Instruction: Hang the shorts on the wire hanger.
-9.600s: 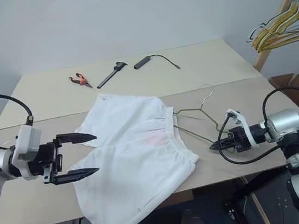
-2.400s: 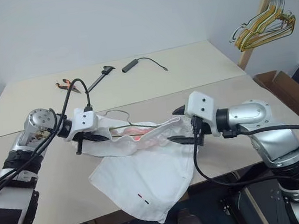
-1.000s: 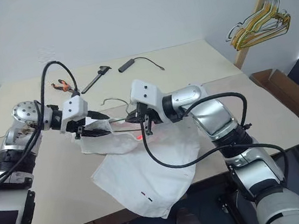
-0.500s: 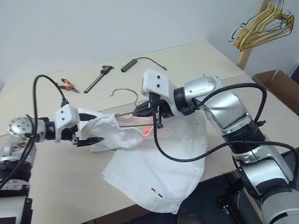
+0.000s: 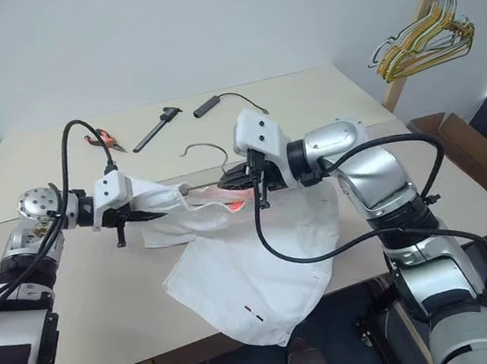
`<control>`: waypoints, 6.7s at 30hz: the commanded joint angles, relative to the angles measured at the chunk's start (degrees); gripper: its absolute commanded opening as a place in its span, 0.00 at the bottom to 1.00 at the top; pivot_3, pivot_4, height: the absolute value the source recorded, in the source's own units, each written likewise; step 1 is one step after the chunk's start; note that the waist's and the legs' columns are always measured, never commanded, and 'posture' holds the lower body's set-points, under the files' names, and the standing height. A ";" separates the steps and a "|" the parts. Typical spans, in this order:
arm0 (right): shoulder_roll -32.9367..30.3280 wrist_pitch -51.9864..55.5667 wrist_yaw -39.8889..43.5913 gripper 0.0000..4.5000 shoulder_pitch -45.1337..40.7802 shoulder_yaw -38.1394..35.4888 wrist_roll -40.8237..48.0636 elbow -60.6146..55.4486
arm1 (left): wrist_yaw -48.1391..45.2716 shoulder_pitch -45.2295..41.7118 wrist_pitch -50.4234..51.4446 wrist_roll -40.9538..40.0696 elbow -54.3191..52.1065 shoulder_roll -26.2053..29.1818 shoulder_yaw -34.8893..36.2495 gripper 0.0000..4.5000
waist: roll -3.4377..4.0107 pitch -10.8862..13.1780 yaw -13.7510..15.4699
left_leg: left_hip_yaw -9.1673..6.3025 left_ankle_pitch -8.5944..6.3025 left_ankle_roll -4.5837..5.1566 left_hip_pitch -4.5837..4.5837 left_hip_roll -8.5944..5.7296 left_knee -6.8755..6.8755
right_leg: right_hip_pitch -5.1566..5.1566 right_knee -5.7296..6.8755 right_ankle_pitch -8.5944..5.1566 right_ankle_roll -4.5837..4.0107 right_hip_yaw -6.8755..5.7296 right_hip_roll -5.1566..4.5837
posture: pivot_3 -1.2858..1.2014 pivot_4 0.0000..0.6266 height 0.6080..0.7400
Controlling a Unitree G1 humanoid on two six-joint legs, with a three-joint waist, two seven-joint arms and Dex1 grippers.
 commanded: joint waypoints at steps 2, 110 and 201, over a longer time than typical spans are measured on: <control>-1.33 -1.68 0.65 0.00 -1.42 -2.21 -0.06 -0.60 | -0.29 -2.14 -0.26 0.58 -0.97 2.12 0.34 0.01 | 0.00 0.00 -0.01 | -0.01 0.00 0.00 0.00 0.00 0.00 | 0.00 0.00 0.00 0.00 -0.01 0.00 | 0.49 0.06 1.00; -20.49 4.87 8.79 0.00 3.60 2.07 -7.29 -8.09 | -5.96 -8.40 3.98 -5.36 -10.11 -7.04 -3.29 0.17 | 0.30 -0.42 -0.72 | -0.45 -0.02 0.03 -0.36 -0.01 0.49 | 0.04 -0.06 -0.01 0.05 -0.39 -0.01 | 0.47 0.06 1.00; -17.44 45.04 -67.33 0.00 4.08 -65.23 -14.56 17.25 | 37.28 2.84 49.69 -49.63 -63.09 -17.17 16.09 0.99 | 0.90 -0.08 -5.21 | 0.68 -0.03 0.05 0.61 -0.05 -0.40 | 0.95 -0.59 -0.46 0.74 0.80 0.08 | 0.43 0.10 1.00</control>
